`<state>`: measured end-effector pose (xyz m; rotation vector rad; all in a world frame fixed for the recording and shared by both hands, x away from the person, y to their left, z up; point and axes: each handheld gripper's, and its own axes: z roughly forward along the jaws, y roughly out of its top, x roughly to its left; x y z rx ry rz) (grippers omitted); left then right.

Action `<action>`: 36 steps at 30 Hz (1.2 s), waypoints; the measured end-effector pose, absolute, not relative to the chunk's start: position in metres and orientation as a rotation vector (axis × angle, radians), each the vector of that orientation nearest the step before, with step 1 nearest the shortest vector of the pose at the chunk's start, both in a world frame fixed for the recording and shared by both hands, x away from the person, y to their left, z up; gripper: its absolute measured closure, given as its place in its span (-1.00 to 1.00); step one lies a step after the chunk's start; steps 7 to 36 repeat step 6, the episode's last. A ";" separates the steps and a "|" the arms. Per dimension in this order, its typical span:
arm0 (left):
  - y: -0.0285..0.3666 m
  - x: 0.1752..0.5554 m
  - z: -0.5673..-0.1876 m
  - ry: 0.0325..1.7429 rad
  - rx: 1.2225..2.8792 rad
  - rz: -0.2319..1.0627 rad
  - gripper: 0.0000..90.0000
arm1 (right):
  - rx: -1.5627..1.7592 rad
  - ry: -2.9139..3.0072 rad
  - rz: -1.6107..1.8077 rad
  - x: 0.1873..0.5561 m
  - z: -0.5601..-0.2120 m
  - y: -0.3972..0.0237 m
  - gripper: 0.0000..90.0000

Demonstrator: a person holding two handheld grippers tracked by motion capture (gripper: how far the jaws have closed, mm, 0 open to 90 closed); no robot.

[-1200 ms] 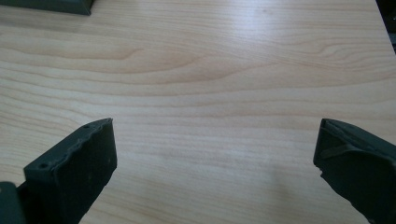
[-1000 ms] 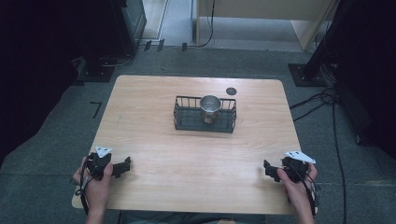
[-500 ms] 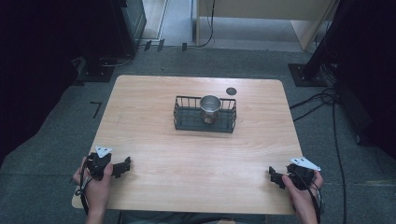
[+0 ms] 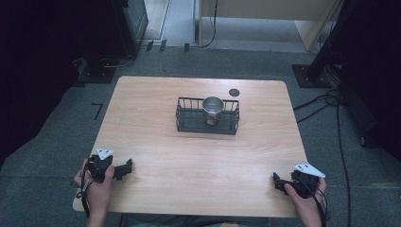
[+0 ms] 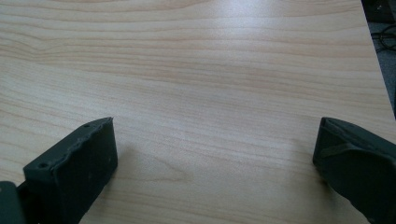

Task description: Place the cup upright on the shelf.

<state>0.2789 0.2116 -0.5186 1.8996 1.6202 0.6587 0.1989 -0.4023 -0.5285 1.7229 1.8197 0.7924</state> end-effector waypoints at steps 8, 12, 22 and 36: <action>0.210 0.280 -0.519 1.616 1.902 0.658 -1.00 | 1.723 1.820 0.793 0.199 -0.528 -0.402 -1.00; 0.210 0.280 -0.519 1.616 1.902 0.658 -1.00 | 1.723 1.820 0.793 0.199 -0.528 -0.402 -1.00; 0.210 0.280 -0.519 1.616 1.902 0.658 -1.00 | 1.723 1.820 0.793 0.199 -0.528 -0.402 -1.00; 0.210 0.280 -0.519 1.616 1.902 0.658 -1.00 | 1.723 1.820 0.793 0.199 -0.528 -0.402 -1.00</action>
